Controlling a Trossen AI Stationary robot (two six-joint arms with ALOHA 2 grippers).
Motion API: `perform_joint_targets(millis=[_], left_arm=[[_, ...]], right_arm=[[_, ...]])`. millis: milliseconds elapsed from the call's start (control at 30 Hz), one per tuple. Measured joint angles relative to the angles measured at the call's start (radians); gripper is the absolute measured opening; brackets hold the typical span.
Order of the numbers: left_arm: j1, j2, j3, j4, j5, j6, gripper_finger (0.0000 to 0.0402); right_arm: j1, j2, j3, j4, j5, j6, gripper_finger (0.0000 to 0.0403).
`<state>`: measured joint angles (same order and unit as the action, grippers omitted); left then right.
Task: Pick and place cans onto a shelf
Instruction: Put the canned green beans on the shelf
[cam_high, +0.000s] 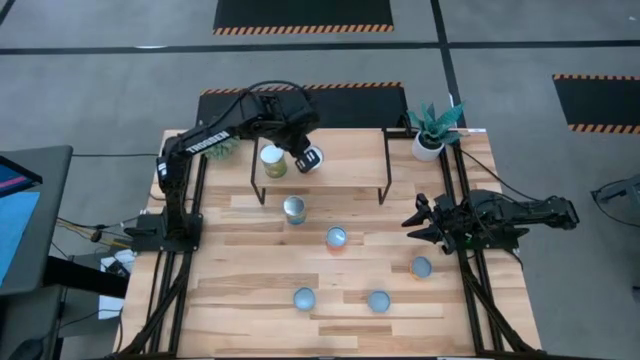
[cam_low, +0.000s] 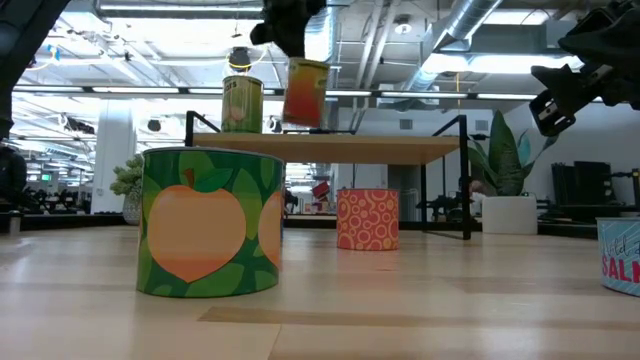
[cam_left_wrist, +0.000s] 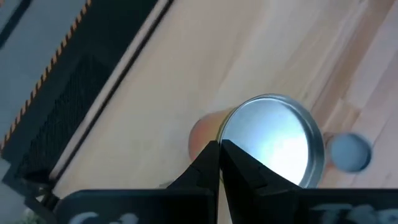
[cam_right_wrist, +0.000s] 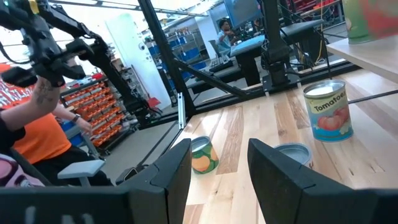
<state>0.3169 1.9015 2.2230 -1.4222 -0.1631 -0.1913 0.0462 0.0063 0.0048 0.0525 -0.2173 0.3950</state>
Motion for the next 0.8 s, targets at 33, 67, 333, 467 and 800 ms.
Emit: perform_joint_targets(millis=[33, 67, 333, 467, 800], left_arm=[[0.0, 0.0, -0.016, 0.013, -0.003, 0.005, 0.0], [0.0, 0.0, -0.032, 0.044, -0.006, 0.01, 0.0], [0.03, -0.003, -0.036, 0.104, 0.038, 0.033, 0.0], [0.041, -0.002, -0.037, 0.103, 0.073, 0.041, 0.0], [0.046, -0.002, -0.098, 0.14, 0.069, 0.033, 0.0]], right_arm=[[0.0, 0.0, 0.0, 0.0, 0.0, 0.0, 0.0182], [0.0, 0.0, 0.0, 0.0, 0.0, 0.0, 0.0182], [0.001, 0.0, 0.0, 0.003, -0.022, 0.05, 0.0182], [0.013, 0.0, 0.0, 0.005, -0.021, 0.05, 0.0182], [0.05, 0.0, 0.0, 0.006, -0.021, 0.05, 0.0182]])
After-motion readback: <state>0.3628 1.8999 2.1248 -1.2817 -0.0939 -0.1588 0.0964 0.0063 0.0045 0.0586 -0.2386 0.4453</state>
